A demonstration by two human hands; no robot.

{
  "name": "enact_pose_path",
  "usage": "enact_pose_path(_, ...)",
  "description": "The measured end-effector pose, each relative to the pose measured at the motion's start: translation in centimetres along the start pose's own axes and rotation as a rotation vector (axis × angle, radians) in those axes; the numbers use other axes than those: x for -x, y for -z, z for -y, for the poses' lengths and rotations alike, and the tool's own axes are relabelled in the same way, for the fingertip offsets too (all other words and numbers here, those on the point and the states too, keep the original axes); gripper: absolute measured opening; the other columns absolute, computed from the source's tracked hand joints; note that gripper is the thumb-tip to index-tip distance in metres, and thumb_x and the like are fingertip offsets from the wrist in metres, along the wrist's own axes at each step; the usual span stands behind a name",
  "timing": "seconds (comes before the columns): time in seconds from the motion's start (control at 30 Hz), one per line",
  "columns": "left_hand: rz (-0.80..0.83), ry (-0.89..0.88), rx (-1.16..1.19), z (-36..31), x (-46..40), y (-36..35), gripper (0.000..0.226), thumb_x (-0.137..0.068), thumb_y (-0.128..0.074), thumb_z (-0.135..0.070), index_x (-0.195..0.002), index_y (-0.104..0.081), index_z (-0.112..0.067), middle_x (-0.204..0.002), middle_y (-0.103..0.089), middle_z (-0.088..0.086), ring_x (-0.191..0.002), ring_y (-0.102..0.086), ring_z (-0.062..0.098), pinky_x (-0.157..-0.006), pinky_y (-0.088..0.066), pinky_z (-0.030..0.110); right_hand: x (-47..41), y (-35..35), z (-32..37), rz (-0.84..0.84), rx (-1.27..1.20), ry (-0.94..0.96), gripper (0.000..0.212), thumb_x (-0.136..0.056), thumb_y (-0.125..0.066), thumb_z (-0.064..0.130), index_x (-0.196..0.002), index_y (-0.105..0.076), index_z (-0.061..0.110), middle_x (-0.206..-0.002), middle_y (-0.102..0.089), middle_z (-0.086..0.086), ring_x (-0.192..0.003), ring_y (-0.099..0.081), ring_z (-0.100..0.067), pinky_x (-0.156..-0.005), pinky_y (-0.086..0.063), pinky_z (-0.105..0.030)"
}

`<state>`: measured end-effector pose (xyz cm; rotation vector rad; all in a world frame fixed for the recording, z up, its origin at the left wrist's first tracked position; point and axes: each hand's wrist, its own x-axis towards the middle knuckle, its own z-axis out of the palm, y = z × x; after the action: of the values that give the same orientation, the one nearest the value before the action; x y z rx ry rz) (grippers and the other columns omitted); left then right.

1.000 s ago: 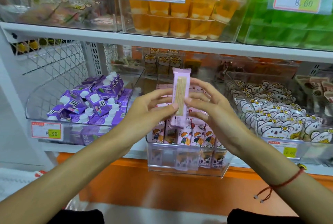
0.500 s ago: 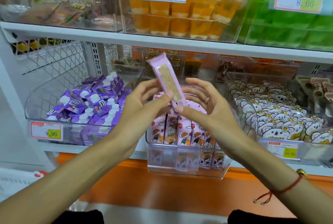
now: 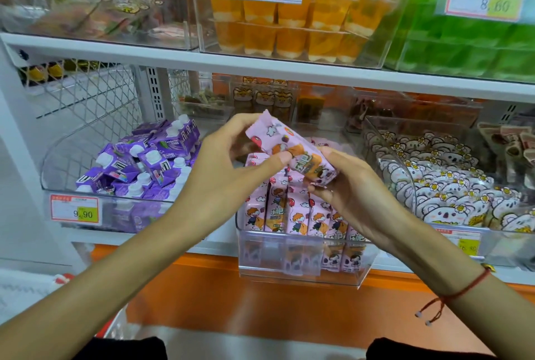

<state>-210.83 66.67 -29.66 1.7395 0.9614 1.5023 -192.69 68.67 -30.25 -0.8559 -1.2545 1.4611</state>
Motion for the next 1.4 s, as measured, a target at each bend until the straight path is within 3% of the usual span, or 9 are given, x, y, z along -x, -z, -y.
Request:
enact_pose_path(0.2, -0.07, -0.081, -0.166, -0.2, -1.3, 2.0, 0.032, -0.08, -0.075, -0.017, -0.104, -0.059, -0.032, -0.09, -0.069, -0.026, -0.081, -0.064, -0.008, -0.073, -0.049, 0.008, -0.6, 1.3, -0.6, -0.213, 0.548, 0.227, 0.022, -0.102, -0.038, 0.018, -0.109, -0.058, 0.019, -0.093, -0.067, 0.006, -0.087, -0.059, -0.011, -0.073, -0.046, -0.015)
enact_pose_path(0.3, 0.018, -0.061, -0.327, 0.2, -2.0, 2.6, 0.038, -0.077, -0.077, -0.023, -0.106, -0.059, -0.039, -0.097, -0.07, -0.022, -0.09, -0.067, -0.001, -0.084, -0.055, 0.026, -0.4, 2.1, -1.6, -0.022, 1.023, 0.251, 0.034, -0.091, -0.059, 0.018, -0.123, -0.05, 0.024, -0.117, -0.058, 0.006, -0.105, -0.049, -0.011, -0.085, -0.039, -0.021)
enact_pose_path(0.43, 0.205, -0.01, -0.423, 1.4, -2.0, 1.8, 0.04, -0.077, -0.077, -0.025, -0.109, -0.058, -0.038, -0.102, -0.066, -0.024, -0.089, -0.067, 0.001, -0.089, -0.054, 0.039, -0.9, 2.8, -3.4, 0.134, 1.613, 0.291, 0.072, -0.084, -0.058, 0.056, -0.144, -0.034, 0.024, -0.134, -0.047, 0.001, -0.119, -0.036, -0.017, -0.096, -0.028, -0.032)
enact_pose_path(0.6, 0.298, 0.018, -0.506, 1.6, -2.8, 2.2, 0.038, -0.075, -0.078, -0.029, -0.108, -0.059, -0.035, -0.1, -0.067, -0.015, -0.093, -0.066, 0.006, -0.089, -0.052, 0.044, -1.3, 3.2, -3.0, 0.102, 1.555, 0.317, 0.053, -0.083, -0.063, 0.05, -0.13, -0.05, 0.03, -0.124, -0.054, 0.005, -0.115, -0.04, -0.017, -0.084, -0.026, -0.028)
enact_pose_path(0.8, 0.448, 0.093, -0.577, 0.6, -4.1, 2.2, 0.037, -0.072, -0.082, -0.026, -0.102, -0.062, -0.032, -0.098, -0.07, -0.007, -0.089, -0.069, 0.015, -0.089, -0.052, 0.044, -1.3, 3.6, -2.6, 0.189, 1.431, 0.257, 0.048, -0.084, -0.069, 0.037, -0.128, -0.054, 0.027, -0.128, -0.055, 0.003, -0.118, -0.047, -0.017, -0.097, -0.038, -0.033)
enact_pose_path(0.93, 0.455, 0.005, -1.018, 2.3, -3.7, -0.1, 0.051, -0.077, -0.078, -0.037, -0.123, -0.057, -0.032, -0.123, -0.062, -0.005, -0.114, -0.057, 0.018, -0.089, -0.045, 0.031, -1.1, 3.6, -2.5, 0.193, 1.407, 0.252, 0.049, -0.084, -0.069, 0.037, -0.129, -0.053, 0.028, -0.128, -0.056, 0.004, -0.118, -0.048, -0.015, -0.099, -0.039, -0.037)
enact_pose_path(1.07, 0.449, -0.195, -1.332, 4.3, -3.4, -1.9, 0.049, -0.082, -0.067, -0.046, -0.129, -0.055, -0.034, -0.123, -0.057, -0.01, -0.12, -0.044, 0.016, -0.092, -0.033, 0.03, -1.1, 3.6, -2.7, 0.175, 1.415, 0.276, 0.047, -0.085, -0.068, 0.039, -0.128, -0.054, 0.03, -0.125, -0.056, 0.006, -0.115, -0.048, -0.014, -0.097, -0.038, -0.034)
enact_pose_path(1.23, 0.397, -0.225, -1.298, 5.6, -2.4, -1.3, 0.059, -0.078, -0.067, -0.053, -0.132, -0.052, -0.033, -0.133, -0.051, -0.012, -0.129, -0.037, 0.014, -0.103, -0.02, 0.027, -0.8, 3.4, -2.8, 0.158, 1.412, 0.315, 0.039, -0.09, -0.057, 0.044, -0.126, -0.057, 0.028, -0.12, -0.059, 0.007, -0.109, -0.051, -0.012, -0.093, -0.039, -0.033)
enact_pose_path(1.4, 0.058, -0.168, -0.919, 5.3, 0.3, 0.8, 0.066, -0.076, -0.075, -0.039, -0.135, -0.047, -0.03, -0.137, -0.045, -0.013, -0.122, -0.043, 0.01, -0.092, -0.038, 0.028, -3.3, 2.7, -1.7, 0.13, 1.396, 0.299, 0.025, -0.097, -0.051, 0.031, -0.112, -0.066, 0.02, -0.101, -0.067, 0.004, -0.089, -0.057, -0.012, -0.078, -0.045, -0.031)
